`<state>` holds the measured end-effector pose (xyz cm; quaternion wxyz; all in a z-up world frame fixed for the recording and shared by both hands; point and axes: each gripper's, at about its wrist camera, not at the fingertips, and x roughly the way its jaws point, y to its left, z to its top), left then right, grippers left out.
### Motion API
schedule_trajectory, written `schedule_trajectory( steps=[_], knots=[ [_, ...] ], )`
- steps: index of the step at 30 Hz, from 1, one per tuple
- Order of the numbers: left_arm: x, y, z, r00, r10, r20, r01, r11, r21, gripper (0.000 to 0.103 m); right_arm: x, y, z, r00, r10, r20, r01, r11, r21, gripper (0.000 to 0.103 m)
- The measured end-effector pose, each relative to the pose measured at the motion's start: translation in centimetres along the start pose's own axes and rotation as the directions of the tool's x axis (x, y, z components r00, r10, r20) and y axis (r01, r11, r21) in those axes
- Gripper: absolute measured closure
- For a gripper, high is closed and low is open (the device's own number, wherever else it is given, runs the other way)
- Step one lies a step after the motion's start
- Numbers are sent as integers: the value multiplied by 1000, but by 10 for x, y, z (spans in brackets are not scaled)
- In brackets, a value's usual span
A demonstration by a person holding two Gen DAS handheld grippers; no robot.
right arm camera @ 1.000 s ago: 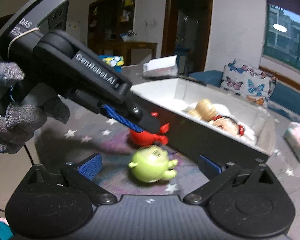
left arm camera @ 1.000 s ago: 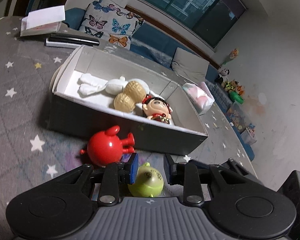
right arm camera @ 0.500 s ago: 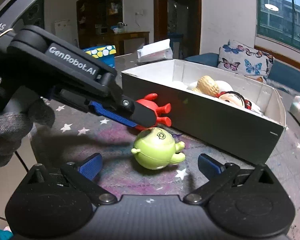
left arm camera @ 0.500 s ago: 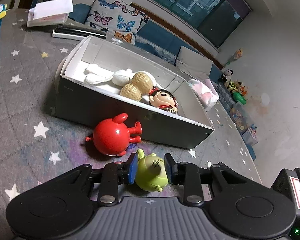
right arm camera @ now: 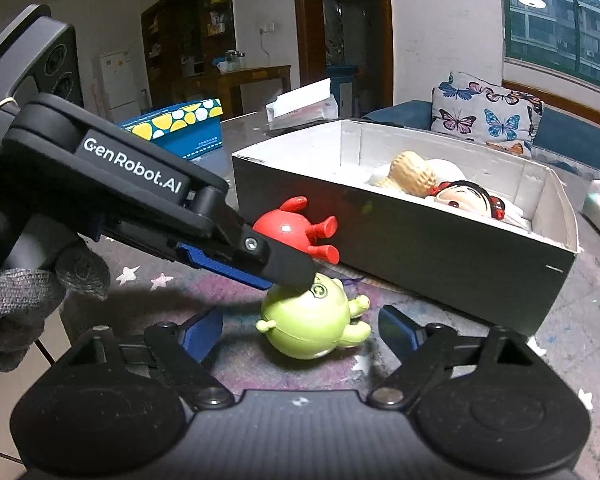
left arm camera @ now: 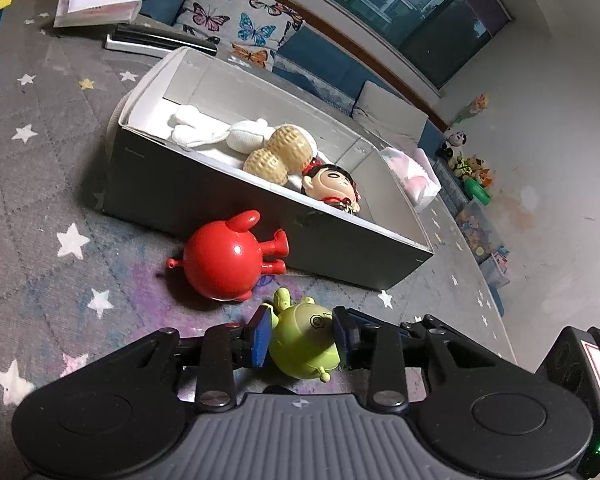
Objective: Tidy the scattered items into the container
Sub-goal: 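Move the right gripper down to the green alien toy, then close the right gripper on the green alien toy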
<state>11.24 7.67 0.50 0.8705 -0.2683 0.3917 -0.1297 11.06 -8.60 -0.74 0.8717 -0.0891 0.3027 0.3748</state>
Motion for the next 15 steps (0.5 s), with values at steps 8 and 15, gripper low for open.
schedule_trajectory(
  steps=[8,15],
  knots=[
    [6,-1,-5,999,-23,-30,22,999,-27,60,2,6,1,1000,-13,-1,13,999,-36,32],
    [8,-3,-6,999,-24,-32,23,999,-27,58,1,4,-4,999,-39,-14,38,999,-28,46]
  ],
)
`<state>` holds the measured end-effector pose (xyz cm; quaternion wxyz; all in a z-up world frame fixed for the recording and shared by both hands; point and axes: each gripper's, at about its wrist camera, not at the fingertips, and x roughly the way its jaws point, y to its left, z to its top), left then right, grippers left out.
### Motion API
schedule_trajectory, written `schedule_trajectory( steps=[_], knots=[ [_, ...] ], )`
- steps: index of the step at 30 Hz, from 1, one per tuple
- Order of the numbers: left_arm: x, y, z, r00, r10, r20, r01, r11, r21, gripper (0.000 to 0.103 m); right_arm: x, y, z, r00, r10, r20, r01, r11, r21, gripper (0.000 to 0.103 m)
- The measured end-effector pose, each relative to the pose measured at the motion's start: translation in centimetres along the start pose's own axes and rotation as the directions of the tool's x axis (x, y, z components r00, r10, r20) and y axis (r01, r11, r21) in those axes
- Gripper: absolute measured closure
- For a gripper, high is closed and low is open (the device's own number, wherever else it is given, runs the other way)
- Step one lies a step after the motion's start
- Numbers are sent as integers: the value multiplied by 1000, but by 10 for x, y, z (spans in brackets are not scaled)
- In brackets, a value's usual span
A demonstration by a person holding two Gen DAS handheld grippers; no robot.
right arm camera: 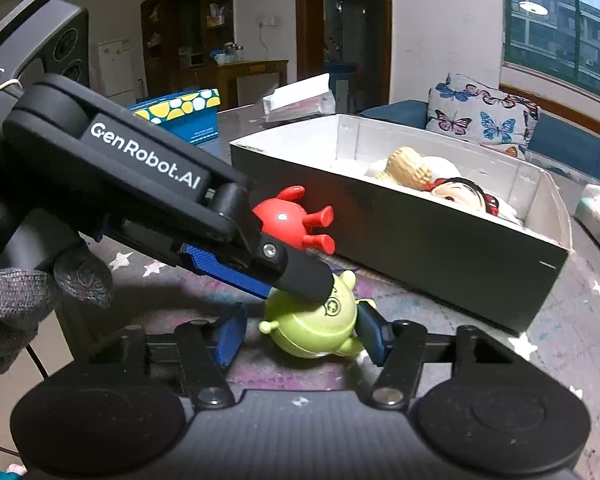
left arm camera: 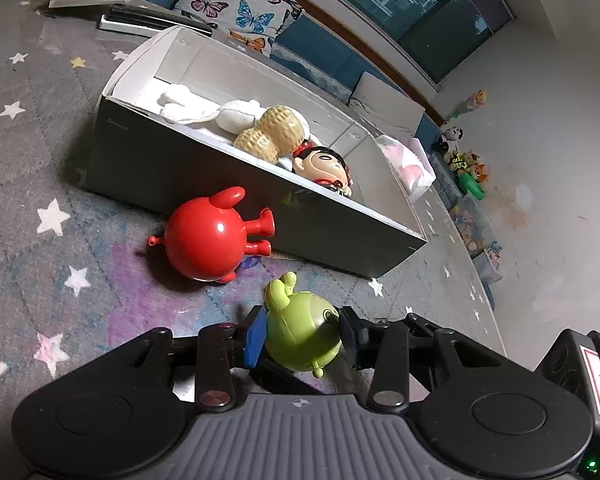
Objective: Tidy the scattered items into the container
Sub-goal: 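Close the right gripper on the green alien toy, then lift the green alien toy with the right gripper over the box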
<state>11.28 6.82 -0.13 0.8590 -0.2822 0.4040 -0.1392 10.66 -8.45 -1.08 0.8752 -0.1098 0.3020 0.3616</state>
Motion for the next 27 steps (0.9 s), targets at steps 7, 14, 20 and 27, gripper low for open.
schedule_trajectory(
  steps=[7,14,20,27],
  knots=[
    [5,9,-1,999,-40,-17,39,997,-74,55,0,-5,0,1000,-10,-1,10,1000,30,54],
    [-7,2,-2,999,-54,6,54,998,-35,55,-9,-3,3,1000,-8,17,7,1000,18,54],
    [-27,-13,9,995,-77,59,77,997,1,55,-24,-2,21,997,-9,74,11,1000,-16,54],
    [-45,-25,40,987,-83,136,78,996,41,55,-29,-4,58,989,-12,144,23,997,-77,54]
  ],
)
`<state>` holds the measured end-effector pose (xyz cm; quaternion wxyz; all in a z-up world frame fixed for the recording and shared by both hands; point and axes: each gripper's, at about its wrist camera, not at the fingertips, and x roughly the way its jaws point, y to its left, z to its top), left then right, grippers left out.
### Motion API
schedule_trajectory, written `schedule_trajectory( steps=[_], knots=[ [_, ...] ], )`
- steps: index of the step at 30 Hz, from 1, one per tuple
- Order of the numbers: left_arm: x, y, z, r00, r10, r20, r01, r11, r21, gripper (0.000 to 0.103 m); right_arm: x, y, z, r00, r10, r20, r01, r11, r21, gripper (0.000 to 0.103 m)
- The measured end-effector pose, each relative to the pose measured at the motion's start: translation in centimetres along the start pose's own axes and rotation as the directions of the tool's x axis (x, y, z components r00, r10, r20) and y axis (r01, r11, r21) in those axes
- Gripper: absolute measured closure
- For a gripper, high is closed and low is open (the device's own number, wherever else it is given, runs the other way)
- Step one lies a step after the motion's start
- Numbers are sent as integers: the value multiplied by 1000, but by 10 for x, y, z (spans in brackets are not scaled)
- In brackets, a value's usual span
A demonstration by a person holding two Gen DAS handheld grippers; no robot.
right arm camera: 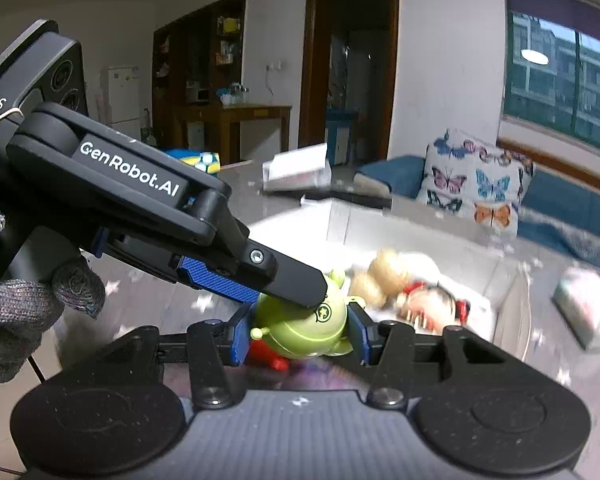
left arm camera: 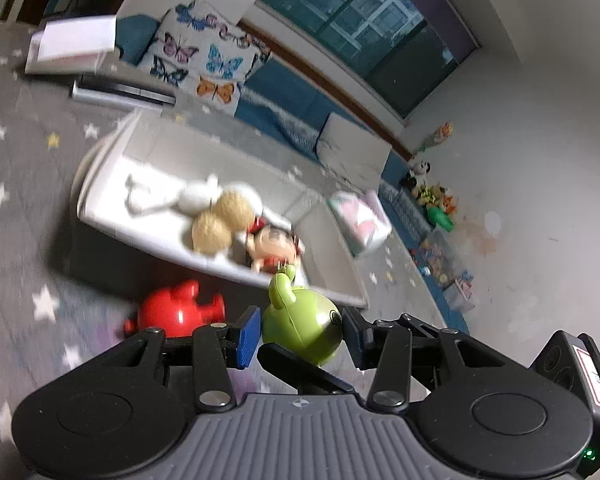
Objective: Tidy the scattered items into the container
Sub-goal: 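Lift the green alien toy with the right gripper over the box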
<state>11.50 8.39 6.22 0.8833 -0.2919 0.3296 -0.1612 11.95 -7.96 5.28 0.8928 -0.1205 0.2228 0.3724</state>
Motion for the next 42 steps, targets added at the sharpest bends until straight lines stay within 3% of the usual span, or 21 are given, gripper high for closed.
schedule_trajectory(
  steps=[10,18,25,34,42],
  knots=[
    [12,16,58,997,46,54,-44,999,-20,55,50,-23,53,999,49,14,-48,998,-30,54],
    [41,57,84,995,97,14,-96,992,-85,55,109,-40,67,990,114,-82,-114,994,7,54],
    [65,87,90,992,123,-37,-127,983,-132,55,151,-46,62,967,160,-199,-161,987,9,54],
    [72,81,92,978,204,-48,-206,977,-47,55,177,-47,68,942,191,-277,-201,980,-6,54],
    [85,63,85,945,321,-55,-315,944,96,57,191,-43,65,917,192,-351,-215,976,-26,54]
  ],
)
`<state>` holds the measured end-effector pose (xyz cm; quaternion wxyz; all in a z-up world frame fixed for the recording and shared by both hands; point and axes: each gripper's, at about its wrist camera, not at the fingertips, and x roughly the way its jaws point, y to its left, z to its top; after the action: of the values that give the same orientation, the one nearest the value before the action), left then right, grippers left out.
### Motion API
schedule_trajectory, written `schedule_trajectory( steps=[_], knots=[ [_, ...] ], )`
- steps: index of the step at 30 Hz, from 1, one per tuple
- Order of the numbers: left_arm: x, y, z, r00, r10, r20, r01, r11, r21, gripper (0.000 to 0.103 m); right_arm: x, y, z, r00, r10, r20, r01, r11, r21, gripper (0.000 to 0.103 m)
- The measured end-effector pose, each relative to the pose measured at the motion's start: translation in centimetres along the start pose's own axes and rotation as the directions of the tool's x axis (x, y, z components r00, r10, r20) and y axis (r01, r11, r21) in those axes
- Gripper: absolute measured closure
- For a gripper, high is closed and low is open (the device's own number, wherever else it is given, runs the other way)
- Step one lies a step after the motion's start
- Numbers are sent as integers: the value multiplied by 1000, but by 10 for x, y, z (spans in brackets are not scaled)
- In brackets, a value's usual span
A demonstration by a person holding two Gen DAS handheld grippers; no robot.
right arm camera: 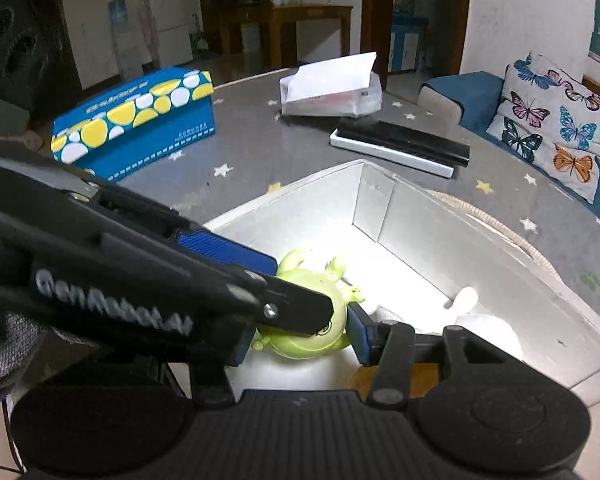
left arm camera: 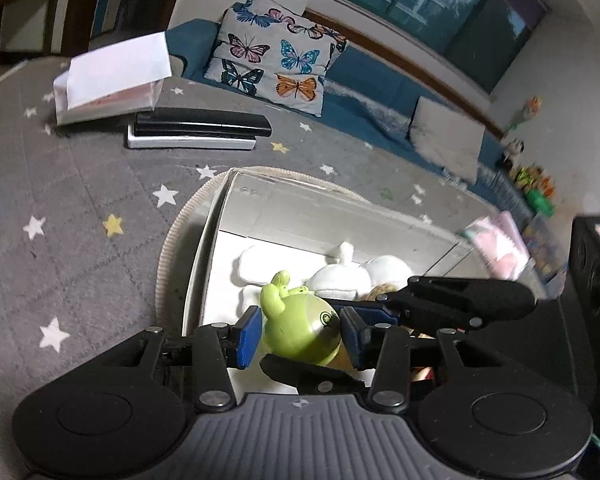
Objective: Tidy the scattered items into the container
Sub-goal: 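Lift the green alien toy with the right gripper over the box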
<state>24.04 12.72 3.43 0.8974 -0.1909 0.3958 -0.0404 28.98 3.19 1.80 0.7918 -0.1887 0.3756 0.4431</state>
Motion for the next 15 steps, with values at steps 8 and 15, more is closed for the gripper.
schedule_trajectory(
  steps=[8,15],
  knots=[
    [2,-4,-1,1000,30,-7,-30,999,22,58,5,0,2,999,4,-40,-4,1000,-9,54],
    [0,-4,-1,1000,28,-6,-28,999,15,58,2,-2,0,1000,15,-25,-15,1000,12,53]
  ],
)
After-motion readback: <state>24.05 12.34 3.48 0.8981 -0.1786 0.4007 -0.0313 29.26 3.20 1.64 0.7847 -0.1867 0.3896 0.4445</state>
